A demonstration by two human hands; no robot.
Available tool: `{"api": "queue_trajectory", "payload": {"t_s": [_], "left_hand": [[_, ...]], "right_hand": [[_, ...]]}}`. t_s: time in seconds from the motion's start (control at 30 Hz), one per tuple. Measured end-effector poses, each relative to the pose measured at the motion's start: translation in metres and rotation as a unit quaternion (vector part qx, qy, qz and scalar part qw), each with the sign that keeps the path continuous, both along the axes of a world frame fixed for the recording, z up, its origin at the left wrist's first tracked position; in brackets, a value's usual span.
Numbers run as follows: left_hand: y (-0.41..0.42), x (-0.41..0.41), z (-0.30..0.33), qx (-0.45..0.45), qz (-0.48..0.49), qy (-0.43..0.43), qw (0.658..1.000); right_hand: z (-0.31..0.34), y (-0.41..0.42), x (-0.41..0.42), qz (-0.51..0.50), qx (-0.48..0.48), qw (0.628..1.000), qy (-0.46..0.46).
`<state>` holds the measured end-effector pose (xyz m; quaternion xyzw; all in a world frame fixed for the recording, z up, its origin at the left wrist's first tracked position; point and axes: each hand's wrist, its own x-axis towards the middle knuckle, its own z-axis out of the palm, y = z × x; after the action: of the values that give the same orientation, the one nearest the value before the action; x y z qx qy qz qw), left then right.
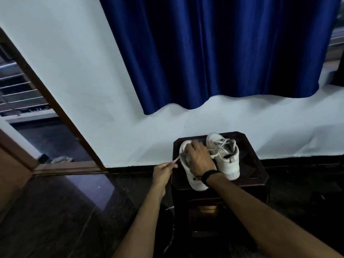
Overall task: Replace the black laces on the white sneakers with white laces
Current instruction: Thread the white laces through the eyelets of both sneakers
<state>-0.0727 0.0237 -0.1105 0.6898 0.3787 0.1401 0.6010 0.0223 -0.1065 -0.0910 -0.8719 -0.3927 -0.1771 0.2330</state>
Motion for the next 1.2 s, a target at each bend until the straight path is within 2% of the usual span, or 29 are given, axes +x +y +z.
{"api": "queue_trajectory", "payload": {"t_s": [0.07, 0.13, 0.2, 0.3, 0.37, 0.4, 0.47, 0.53, 0.63, 0.73, 0.8, 0.9, 1.0, 1.07, 1.13, 1.2], "left_hand": [[0.004, -0.01, -0.006, 0.028, 0.086, 0.054, 0.995], [0.008, -0.028, -0.017, 0.044, 0.1, 0.134, 0.985], [0.018, -0.038, -0.041, 0.053, 0.083, 0.206, 0.974], [0.017, -0.04, -0.054, 0.107, 0.006, 0.309, 0.945], [-0.001, -0.04, -0.031, 0.201, -0.037, 0.373, 0.905], [-0.005, -0.036, -0.024, 0.268, -0.05, 0.362, 0.891], [-0.01, -0.025, -0.016, 0.319, -0.072, 0.242, 0.914], [-0.007, -0.005, -0.016, 0.237, -0.101, 0.109, 0.96], [-0.008, 0.022, -0.02, 0.138, -0.114, 0.058, 0.982], [-0.015, 0.026, -0.021, 0.114, -0.033, 0.021, 0.993], [-0.015, 0.014, -0.02, 0.106, 0.044, 0.025, 0.993], [-0.008, -0.018, -0.028, 0.103, 0.112, 0.138, 0.979], [-0.003, -0.051, -0.051, 0.088, 0.092, 0.257, 0.958], [-0.006, -0.062, -0.06, 0.09, 0.039, 0.309, 0.946], [-0.011, -0.058, -0.054, 0.144, -0.006, 0.315, 0.938], [-0.013, -0.047, -0.046, 0.228, 0.002, 0.236, 0.944]], "right_hand": [[-0.007, -0.005, -0.006, -0.005, -0.016, 0.998, 0.068], [-0.007, -0.007, -0.007, -0.036, -0.039, 0.996, 0.076], [-0.004, -0.005, -0.012, -0.062, -0.071, 0.994, 0.06], [-0.006, -0.004, -0.02, -0.095, -0.074, 0.992, 0.021], [-0.011, -0.005, -0.019, -0.111, -0.066, 0.992, -0.016], [-0.014, -0.005, -0.018, -0.112, -0.065, 0.991, -0.021], [-0.019, -0.002, -0.016, -0.119, -0.074, 0.99, -0.015], [-0.025, 0.003, -0.013, -0.138, -0.09, 0.986, -0.028], [-0.034, 0.007, -0.008, -0.147, -0.107, 0.983, -0.037], [-0.034, 0.006, -0.007, -0.132, -0.098, 0.985, -0.054], [-0.03, 0.006, -0.01, -0.127, -0.102, 0.985, -0.05], [-0.027, 0.005, -0.011, -0.146, -0.104, 0.983, -0.042], [-0.03, 0.004, -0.01, -0.165, -0.089, 0.982, -0.016], [-0.03, 0.007, -0.01, -0.178, -0.072, 0.981, 0.009], [-0.031, 0.008, -0.01, -0.19, -0.066, 0.979, 0.036], [-0.033, 0.009, -0.009, -0.186, -0.062, 0.979, 0.055]]}}
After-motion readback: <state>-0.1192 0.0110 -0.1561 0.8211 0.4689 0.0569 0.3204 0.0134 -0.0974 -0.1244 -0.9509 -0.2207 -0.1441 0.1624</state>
